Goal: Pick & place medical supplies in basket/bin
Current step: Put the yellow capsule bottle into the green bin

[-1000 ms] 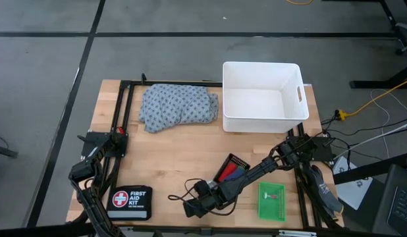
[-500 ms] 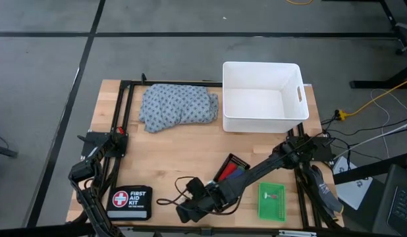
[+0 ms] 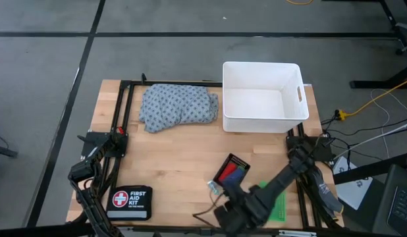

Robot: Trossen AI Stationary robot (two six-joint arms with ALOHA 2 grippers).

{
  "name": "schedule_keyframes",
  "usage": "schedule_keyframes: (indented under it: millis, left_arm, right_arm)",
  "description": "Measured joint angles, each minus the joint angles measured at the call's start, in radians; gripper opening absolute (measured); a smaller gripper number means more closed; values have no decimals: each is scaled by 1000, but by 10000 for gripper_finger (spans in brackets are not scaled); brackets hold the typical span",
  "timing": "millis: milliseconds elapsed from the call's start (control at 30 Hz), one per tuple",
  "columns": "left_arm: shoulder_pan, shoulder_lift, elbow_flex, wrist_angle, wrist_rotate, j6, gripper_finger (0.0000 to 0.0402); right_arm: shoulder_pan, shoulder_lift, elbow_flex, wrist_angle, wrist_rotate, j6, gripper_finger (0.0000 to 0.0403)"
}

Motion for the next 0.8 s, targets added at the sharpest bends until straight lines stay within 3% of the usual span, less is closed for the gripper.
schedule_keyframes:
  millis: [200,533,800]
  left_arm:
    - [3,0,0,27,-5,23,184]
    - [5,0,0,69,-8,52,184]
    - [5,0,0,71,-8,52,184]
  right_arm:
    - [80,-3,-5,-9,-40,70,112]
    - [154,-2,-162,-12,-140,166,112]
    - [184,-67,-264,-7,75,200,103]
